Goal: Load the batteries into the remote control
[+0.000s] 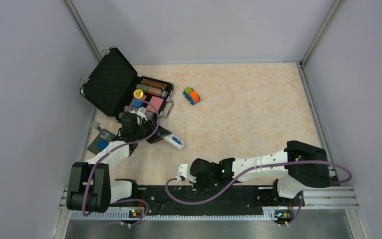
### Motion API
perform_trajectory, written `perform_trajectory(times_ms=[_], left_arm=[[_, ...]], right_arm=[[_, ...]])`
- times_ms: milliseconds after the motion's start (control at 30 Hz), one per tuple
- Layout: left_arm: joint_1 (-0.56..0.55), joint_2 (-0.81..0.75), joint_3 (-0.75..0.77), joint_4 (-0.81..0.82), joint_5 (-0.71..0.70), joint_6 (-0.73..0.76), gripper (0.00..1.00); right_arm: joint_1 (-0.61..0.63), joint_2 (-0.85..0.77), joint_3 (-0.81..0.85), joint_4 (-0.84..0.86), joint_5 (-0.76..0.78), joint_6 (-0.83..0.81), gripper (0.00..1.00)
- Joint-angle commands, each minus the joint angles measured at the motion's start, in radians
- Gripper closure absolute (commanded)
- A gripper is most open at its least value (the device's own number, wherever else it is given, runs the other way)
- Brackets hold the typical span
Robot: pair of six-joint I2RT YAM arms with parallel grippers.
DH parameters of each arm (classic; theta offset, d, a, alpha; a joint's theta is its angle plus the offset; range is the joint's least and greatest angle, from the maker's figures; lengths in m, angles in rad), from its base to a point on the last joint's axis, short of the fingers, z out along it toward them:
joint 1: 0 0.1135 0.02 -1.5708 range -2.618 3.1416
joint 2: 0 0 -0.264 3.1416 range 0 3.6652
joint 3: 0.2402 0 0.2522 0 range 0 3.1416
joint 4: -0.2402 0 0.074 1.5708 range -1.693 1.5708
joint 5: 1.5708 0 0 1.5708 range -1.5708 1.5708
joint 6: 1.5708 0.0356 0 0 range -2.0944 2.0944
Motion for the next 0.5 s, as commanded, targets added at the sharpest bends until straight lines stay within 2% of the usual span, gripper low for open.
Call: perform_trajectory(times_ms=[0,167,333,467], left_arm=[[0.007,-0.003,0.005,0.055,0.027,0.004,1.0],[0.008,-0.006,0.019,0.054,0.034,-0.008,1.0],[0.007,-0.024,0.036,0.07,0.052,-0.058,1.0],[0.006,-0.038,0.057,0.123,0.073,-0.155,1.0]], right_arm=[[-0.007,0.022,0.054,-0.036,0.137,0.017,1.0],[-0.082,-0.025,0.115,-0.052,0.091,0.126,1.0],[-0.256,-0.118,0.185,-0.053,-0.057,0.264,1.0],[-0.431,-0.172,0.267,-0.048,-0.193,0.397,1.0]])
